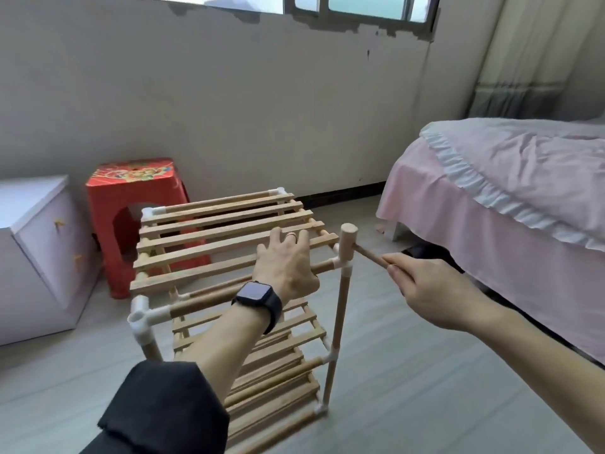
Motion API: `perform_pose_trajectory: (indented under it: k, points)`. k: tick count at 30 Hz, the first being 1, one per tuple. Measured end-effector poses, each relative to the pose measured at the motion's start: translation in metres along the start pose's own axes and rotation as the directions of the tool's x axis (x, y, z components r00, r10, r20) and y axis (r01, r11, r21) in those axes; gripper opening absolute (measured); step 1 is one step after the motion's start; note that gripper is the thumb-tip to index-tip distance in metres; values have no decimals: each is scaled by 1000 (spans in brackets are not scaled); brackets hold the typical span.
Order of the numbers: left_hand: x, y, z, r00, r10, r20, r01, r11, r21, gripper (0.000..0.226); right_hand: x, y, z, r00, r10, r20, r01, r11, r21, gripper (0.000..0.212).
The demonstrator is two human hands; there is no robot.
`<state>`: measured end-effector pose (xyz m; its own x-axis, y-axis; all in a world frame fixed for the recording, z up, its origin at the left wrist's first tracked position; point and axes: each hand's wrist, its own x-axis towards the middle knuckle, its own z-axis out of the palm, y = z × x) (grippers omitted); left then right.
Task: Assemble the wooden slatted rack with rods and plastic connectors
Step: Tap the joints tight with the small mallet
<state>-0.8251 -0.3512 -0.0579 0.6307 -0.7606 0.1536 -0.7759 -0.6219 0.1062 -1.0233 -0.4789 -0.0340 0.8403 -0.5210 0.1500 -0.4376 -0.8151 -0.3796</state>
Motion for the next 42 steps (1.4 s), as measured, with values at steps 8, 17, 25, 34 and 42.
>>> perform_pose_trajectory:
  k: [8,17,25,34,42]
  points:
    - [-17,-46,-4,993,117,12,-118,991,69,64,-21,-8,5,994,-63,-92,59,997,-52,27]
    - [-18,-42,-1,995,87,57,-94,986,135,64,-16,-27,-11,997,-70,-36,67,996,-66,29]
    - [-19,-45,-3,994,91,63,-100,984,146,59,-18,-13,13,998,15,-54,-25,984,-178,29]
    - [-18,-44,-3,993,101,57,-108,985,136,58,-17,-18,-3,875,-113,-472,129,992,3,27]
    - [-19,-44,-3,993,101,66,-109,984,138,55,-9,-36,-2,950,-215,-228,184,972,-149,24]
